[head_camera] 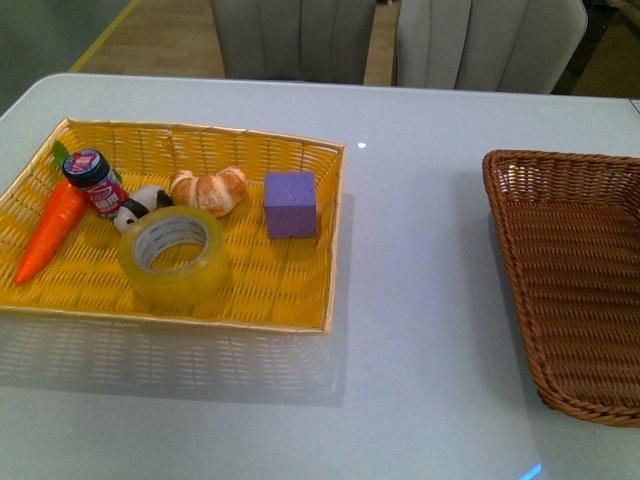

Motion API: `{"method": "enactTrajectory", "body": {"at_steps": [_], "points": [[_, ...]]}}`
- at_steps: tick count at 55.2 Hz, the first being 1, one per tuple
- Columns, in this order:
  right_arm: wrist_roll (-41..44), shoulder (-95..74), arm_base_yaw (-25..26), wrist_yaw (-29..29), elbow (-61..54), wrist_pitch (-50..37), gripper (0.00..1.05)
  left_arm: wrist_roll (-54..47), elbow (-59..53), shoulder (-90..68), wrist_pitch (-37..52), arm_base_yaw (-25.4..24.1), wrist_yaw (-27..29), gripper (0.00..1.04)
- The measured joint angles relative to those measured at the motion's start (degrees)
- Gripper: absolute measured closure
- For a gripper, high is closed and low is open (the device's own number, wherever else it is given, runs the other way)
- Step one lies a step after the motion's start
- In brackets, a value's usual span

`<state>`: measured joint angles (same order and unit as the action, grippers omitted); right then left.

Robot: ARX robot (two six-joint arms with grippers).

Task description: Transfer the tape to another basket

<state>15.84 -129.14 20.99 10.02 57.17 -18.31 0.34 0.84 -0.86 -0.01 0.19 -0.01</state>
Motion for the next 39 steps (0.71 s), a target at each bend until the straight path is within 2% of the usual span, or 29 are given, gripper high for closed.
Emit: {"method": "enactTrajectory", "body": {"at_steps": [5,9,23,39], "points": [[-2.8,0.59,-2.64,0.55,-1.09,-0.15,0.94,0.0,0.0,0.0,0.0,0.0,0.0,0.09],[-5.62,0.87,-5.01,0.5,-1.57,-0.74,1.0,0.0,0.0,0.0,0.0,0.0,0.0,0.09],[-14.6,0.94,-14.95,-1.79,-2.08,-1.6,1.0,0.0,0.0,0.0,0.0,0.0,0.0,0.09],[-20.33,0.96,-18.01,-3.45,-2.36,-1.6,1.0,0.0,0.0,0.0,0.0,0.0,0.0,0.09]]}}
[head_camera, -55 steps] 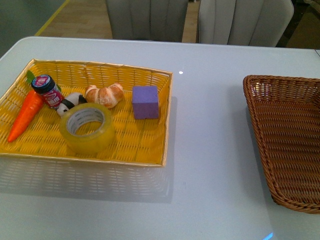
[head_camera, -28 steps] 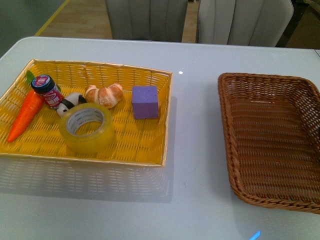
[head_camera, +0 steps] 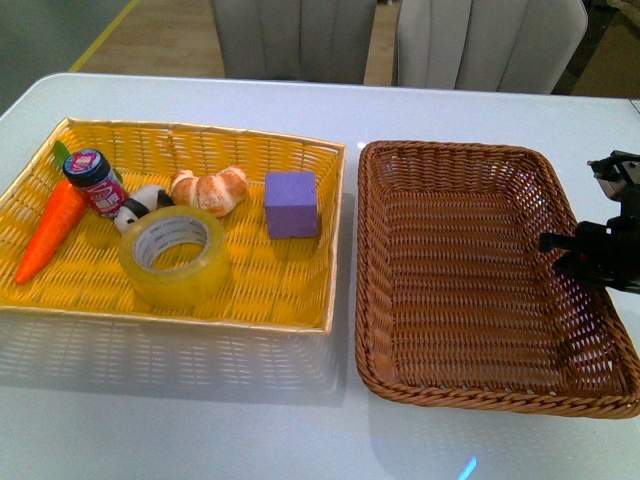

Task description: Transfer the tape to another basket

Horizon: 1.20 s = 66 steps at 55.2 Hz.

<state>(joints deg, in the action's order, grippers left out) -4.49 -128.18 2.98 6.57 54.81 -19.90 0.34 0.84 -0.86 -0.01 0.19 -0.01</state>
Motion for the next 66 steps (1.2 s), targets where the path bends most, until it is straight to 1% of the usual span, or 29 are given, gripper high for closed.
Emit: {"method": "enactTrajectory", "body": {"at_steps": [4,6,10,11,13,19,21,22,27,29,33,36,43,45,46,47,48,50,51,53,58,66], "points": [[-0.5,-0.02,-0.33,-0.33,-0.33,-0.17,0.99,0.0,0.0,0.0,0.0,0.0,0.0,0.09],[-0.57,-0.02,-0.39,-0.48,-0.5,-0.42,0.94,0.0,0.0,0.0,0.0,0.0,0.0,0.09],[-0.68,0.0,-0.37,-0.9,-1.31,-1.05,0.78,0.0,0.0,0.0,0.0,0.0,0.0,0.09],[-0.68,0.0,-0.35,-0.94,-1.4,-1.14,0.76,0.0,0.0,0.0,0.0,0.0,0.0,0.09],[-0.72,0.28,-0.09,-1.01,-1.81,-1.6,0.69,0.0,0.0,0.0,0.0,0.0,0.0,0.09],[-0.61,2.4,0.98,-1.49,-3.08,-3.15,0.53,0.0,0.0,0.0,0.0,0.0,0.0,0.09],[-0.44,4.13,1.57,-1.4,-3.85,-4.11,0.46,0.0,0.0,0.0,0.0,0.0,0.0,0.09],[-0.2,5.81,2.01,-1.22,-4.59,-4.85,0.41,0.0,0.0,0.0,0.0,0.0,0.0,0.09],[0.87,10.56,3.04,-0.63,-6.82,-6.86,0.29,0.0,0.0,0.0,0.0,0.0,0.0,0.09],[1.29,13.79,3.58,0.13,-8.48,-7.96,0.22,0.0,0.0,0.0,0.0,0.0,0.0,0.09],[1.66,19.19,4.28,1.07,-11.41,-9.2,0.12,0.0,0.0,0.0,0.0,0.0,0.0,0.09],[1.77,23.06,4.7,1.86,-13.51,-9.81,0.07,0.0,0.0,0.0,0.0,0.0,0.0,0.09],[2.21,34.05,5.73,2.91,-19.82,-10.91,0.1,0.0,0.0,0.0,0.0,0.0,0.0,0.09],[2.78,36.57,5.75,2.6,-23.96,-20.11,0.16,0.02,0.0,0.0,0.0,0.0,0.0,0.09],[2.91,37.11,5.75,2.34,-25.11,-22.82,0.18,0.0,0.0,0.0,0.0,0.0,0.04,0.09],[3.02,38.21,5.73,1.79,-27.39,-27.76,0.21,0.0,0.0,0.0,0.0,0.0,0.0,0.09],[3.06,38.69,5.68,1.6,-28.55,-30.1,0.23,0.02,0.0,0.0,0.0,0.0,0.0,0.09],[3.28,40.68,5.46,1.38,-32.76,-37.9,0.3,0.0,0.0,0.0,0.0,0.0,0.0,0.09],[3.3,41.18,5.33,1.33,-33.7,-39.56,0.32,0.0,0.0,0.0,0.0,0.0,0.0,0.09],[3.58,43.21,4.83,0.94,-36.7,-44.33,0.39,0.0,0.0,0.0,0.0,0.0,0.0,0.09],[3.93,47.25,3.91,0.17,-40.13,-46.03,0.53,0.0,0.0,0.0,0.0,0.0,0.0,0.09],[4.09,53.09,2.56,-1.22,-44.48,-43.89,0.77,0.0,0.0,0.0,0.0,0.0,0.0,0.09]]}}
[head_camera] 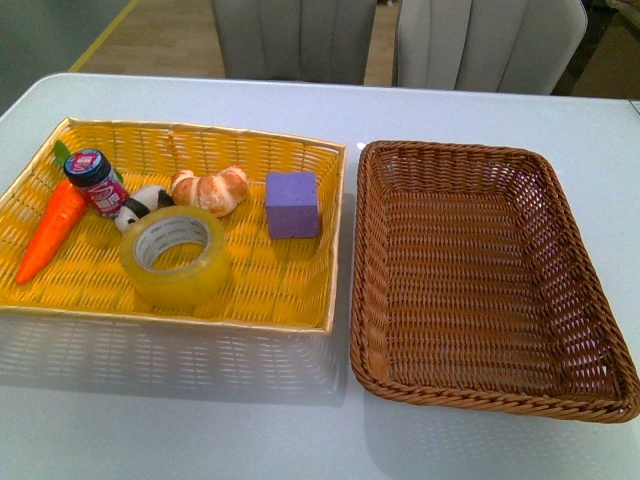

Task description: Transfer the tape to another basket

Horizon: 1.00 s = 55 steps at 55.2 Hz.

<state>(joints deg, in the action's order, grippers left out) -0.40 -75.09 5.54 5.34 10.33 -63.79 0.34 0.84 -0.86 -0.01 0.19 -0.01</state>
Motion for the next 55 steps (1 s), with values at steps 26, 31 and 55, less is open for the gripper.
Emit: {"method": "enactTrajectory", "body": {"at_steps": [26,31,55], "points": [[0.22,20.57,-5.29,-5.33,-7.48,12.96,1.03,0.0,0.0,0.0,0.0,0.0,0.0,0.09],[0.2,24.61,-5.29,-5.33,-8.39,16.26,1.03,0.0,0.0,0.0,0.0,0.0,0.0,0.09],[0.2,45.31,-5.33,-5.33,-9.01,34.49,1.03,0.0,0.0,0.0,0.0,0.0,0.0,0.09]]}}
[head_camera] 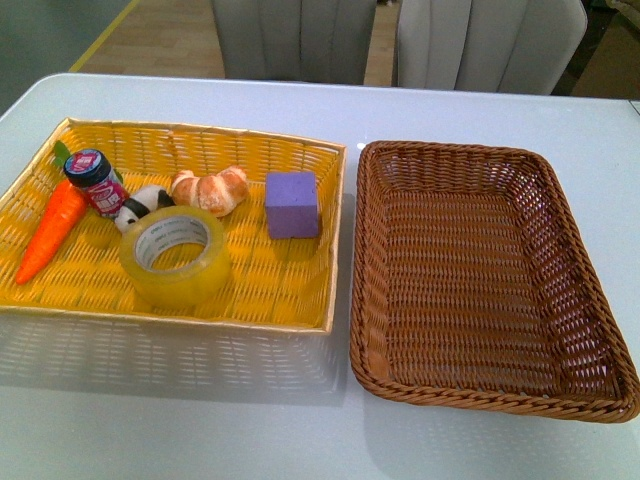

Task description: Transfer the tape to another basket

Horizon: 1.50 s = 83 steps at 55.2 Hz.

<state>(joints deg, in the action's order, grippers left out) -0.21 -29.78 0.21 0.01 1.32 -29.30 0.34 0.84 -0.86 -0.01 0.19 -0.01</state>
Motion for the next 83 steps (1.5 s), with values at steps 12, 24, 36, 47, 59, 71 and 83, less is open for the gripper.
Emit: {"method": "enactTrajectory", "body": {"at_steps": [12,24,36,47,59,71,83], "points": [[0.0,6.12,0.0,0.0,-0.02,5.68,1.03,0.0,0.0,0.0,0.0,0.0,0.0,0.09],[0.0,11.17,0.0,0.0,-0.02,10.67,1.03,0.0,0.0,0.0,0.0,0.0,0.0,0.09],[0.0,15.5,0.0,0.0,-0.02,14.97,1.03,0.0,0.0,0.0,0.0,0.0,0.0,0.09],[0.0,18.34,0.0,0.0,-0.02,17.79,1.03,0.0,0.0,0.0,0.0,0.0,0.0,0.09],[0.0,28.81,0.0,-0.02,0.0,28.85,1.03,0.0,0.0,0.0,0.0,0.0,0.0,0.09],[0.02,29.4,0.0,-0.02,0.0,29.2,1.03,0.0,0.0,0.0,0.0,0.0,0.0,0.09],[0.04,29.42,0.0,-0.02,0.0,29.2,0.73,0.0,0.0,0.0,0.0,0.0,0.0,0.09]]}}
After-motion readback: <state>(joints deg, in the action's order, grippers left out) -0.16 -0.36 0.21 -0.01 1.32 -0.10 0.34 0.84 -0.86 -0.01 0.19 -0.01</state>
